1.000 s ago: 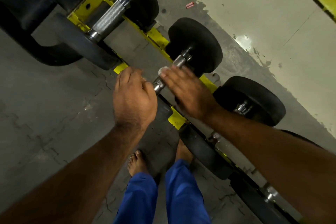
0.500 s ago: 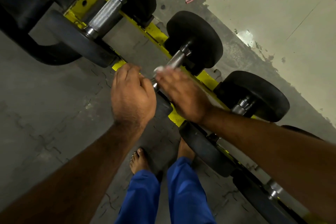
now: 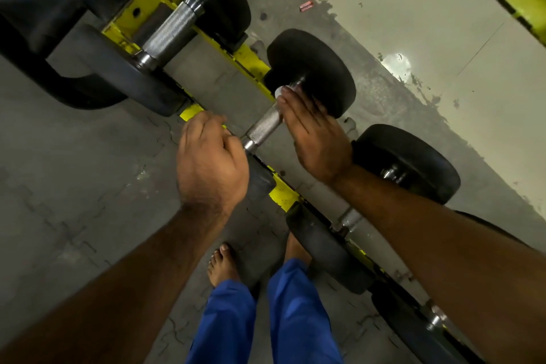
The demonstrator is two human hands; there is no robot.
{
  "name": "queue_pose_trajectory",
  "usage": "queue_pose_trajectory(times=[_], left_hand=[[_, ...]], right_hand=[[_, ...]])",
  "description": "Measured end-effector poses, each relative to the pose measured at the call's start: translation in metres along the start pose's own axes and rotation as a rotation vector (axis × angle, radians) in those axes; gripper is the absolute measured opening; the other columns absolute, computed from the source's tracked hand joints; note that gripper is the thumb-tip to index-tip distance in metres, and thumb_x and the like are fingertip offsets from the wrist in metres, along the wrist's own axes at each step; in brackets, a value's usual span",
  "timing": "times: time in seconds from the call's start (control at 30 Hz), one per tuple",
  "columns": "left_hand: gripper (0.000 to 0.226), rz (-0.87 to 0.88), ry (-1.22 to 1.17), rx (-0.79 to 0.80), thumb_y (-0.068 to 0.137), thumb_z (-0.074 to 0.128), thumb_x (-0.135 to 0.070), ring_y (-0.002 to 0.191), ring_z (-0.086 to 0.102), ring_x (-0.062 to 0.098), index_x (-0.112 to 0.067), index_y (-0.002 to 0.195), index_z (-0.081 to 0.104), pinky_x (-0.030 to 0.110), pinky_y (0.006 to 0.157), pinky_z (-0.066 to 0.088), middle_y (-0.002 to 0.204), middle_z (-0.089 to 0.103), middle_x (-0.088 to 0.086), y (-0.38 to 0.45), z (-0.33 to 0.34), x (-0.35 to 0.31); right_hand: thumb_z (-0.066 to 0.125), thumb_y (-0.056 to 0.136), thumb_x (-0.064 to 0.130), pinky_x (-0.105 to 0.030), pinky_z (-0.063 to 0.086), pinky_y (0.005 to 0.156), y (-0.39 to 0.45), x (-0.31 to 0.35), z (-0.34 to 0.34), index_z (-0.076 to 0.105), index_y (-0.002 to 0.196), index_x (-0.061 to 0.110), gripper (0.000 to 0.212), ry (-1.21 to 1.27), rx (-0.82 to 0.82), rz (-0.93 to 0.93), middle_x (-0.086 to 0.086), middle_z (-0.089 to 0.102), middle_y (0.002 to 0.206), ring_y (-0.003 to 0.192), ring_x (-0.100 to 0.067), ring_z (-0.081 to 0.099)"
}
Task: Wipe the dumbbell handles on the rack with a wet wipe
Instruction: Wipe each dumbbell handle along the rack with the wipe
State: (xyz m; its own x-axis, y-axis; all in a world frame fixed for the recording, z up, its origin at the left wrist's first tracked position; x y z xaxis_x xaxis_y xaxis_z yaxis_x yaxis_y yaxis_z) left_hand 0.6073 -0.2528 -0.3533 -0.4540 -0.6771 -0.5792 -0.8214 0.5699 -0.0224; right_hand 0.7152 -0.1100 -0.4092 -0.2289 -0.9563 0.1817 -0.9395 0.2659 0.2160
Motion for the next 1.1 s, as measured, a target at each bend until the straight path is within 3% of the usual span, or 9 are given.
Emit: queue_pose_trajectory(times=[0.07, 0.2, 0.3, 0.43, 0.57, 0.77, 0.83, 0.97, 1.1], left_hand=[[0.035, -0.004, 0.002, -0.006, 0.091, 0.038, -0.016, 0.108, 0.056, 0.034, 0.001, 0.109, 0.062, 0.052, 0.096, 0.045, 0.11, 0.062, 0.018, 0.0, 0.0, 0.001], [0.035, -0.015, 0.0, -0.006, 0.091, 0.038, -0.017, 0.109, 0.056, 0.032, 0.0, 0.11, 0.063, 0.048, 0.096, 0.045, 0.111, 0.063, 0.017, -0.001, 0.0, 0.001], [0.038, -0.015, 0.006, 0.001, 0.091, 0.036, -0.019, 0.111, 0.055, 0.032, -0.001, 0.111, 0.063, 0.047, 0.096, 0.046, 0.113, 0.063, 0.016, 0.0, 0.001, 0.001], [0.041, -0.029, 0.011, 0.022, 0.09, 0.035, -0.022, 0.113, 0.054, 0.031, -0.001, 0.112, 0.063, 0.048, 0.098, 0.045, 0.115, 0.062, 0.016, 0.0, 0.0, 0.0], [0.044, -0.047, 0.008, 0.042, 0.09, 0.034, -0.024, 0.115, 0.053, 0.032, -0.001, 0.114, 0.063, 0.049, 0.099, 0.044, 0.119, 0.061, 0.016, 0.001, -0.001, -0.001], [0.043, -0.073, 0.009, 0.051, 0.09, 0.036, -0.024, 0.118, 0.053, 0.034, 0.0, 0.111, 0.064, 0.049, 0.098, 0.046, 0.12, 0.06, 0.017, -0.001, -0.001, -0.002], [0.042, -0.068, 0.018, 0.049, 0.09, 0.036, -0.023, 0.118, 0.053, 0.035, 0.002, 0.109, 0.064, 0.049, 0.1, 0.045, 0.119, 0.06, 0.019, -0.002, -0.001, -0.003], [0.044, -0.069, 0.037, 0.055, 0.088, 0.035, -0.024, 0.117, 0.053, 0.036, 0.001, 0.107, 0.066, 0.049, 0.101, 0.045, 0.119, 0.06, 0.019, -0.002, -0.001, -0.004], [0.038, -0.055, 0.02, 0.035, 0.087, 0.04, -0.02, 0.112, 0.055, 0.037, 0.001, 0.103, 0.067, 0.048, 0.097, 0.046, 0.114, 0.06, 0.019, -0.001, -0.001, -0.002]], right_hand=[[0.047, 0.088, -0.008, -0.045, 0.028, 0.119, 0.0, 0.006, -0.002, 0.041, 0.146, -0.003, 0.059, 0.08, -0.011, 0.107, -0.018, 0.041, 0.153, 0.146, -0.033, 0.031], [0.045, 0.092, -0.007, -0.049, 0.035, 0.113, 0.008, 0.008, -0.008, 0.057, 0.134, -0.004, 0.044, 0.275, -0.012, -0.096, -0.018, 0.058, 0.138, 0.134, -0.036, 0.048], [0.055, 0.09, -0.009, -0.047, 0.046, 0.104, 0.018, -0.003, -0.017, 0.069, 0.118, -0.003, 0.031, 0.351, -0.151, -0.02, -0.015, 0.069, 0.12, 0.118, -0.031, 0.063], [0.051, 0.088, -0.005, -0.036, 0.051, 0.1, 0.009, 0.016, -0.031, 0.072, 0.115, 0.003, 0.035, 0.505, -0.19, 0.291, -0.009, 0.071, 0.118, 0.114, -0.02, 0.066], [0.056, 0.09, -0.004, -0.018, 0.052, 0.087, -0.003, 0.027, -0.037, 0.073, 0.109, 0.009, 0.028, 0.762, -0.239, 0.879, 0.002, 0.071, 0.105, 0.098, -0.005, 0.065], [0.054, 0.089, -0.001, -0.039, 0.055, 0.078, -0.008, 0.03, -0.005, 0.07, 0.08, 0.019, 0.027, 1.151, -0.296, 1.609, -0.005, 0.069, 0.083, 0.077, -0.02, 0.062], [0.051, 0.093, -0.001, -0.034, 0.05, 0.073, -0.003, 0.031, -0.005, 0.068, 0.076, 0.018, 0.03, 1.231, -0.32, 1.745, -0.001, 0.066, 0.078, 0.075, -0.021, 0.061], [0.053, 0.098, 0.007, -0.021, 0.046, 0.053, 0.021, 0.022, -0.009, 0.065, 0.107, 0.013, 0.016, 1.35, -0.28, 1.82, -0.002, 0.061, 0.081, 0.065, -0.013, 0.057], [0.049, 0.096, -0.001, -0.022, 0.049, 0.058, 0.038, 0.024, -0.016, 0.061, 0.109, 0.007, 0.019, 1.658, -0.28, 1.888, -0.009, 0.064, 0.1, 0.075, -0.014, 0.06]])
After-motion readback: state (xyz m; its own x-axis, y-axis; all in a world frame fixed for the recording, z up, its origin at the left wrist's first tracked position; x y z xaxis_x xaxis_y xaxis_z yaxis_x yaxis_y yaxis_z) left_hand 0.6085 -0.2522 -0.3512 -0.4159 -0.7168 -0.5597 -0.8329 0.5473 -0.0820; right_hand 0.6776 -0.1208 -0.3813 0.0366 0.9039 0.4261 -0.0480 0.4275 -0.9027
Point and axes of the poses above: each hand's wrist, its own y-axis towards the middle knuckle, its own z-axis out of the palm, x = y × z, the point moved 3 cm from there along y, towards the middle knuckle
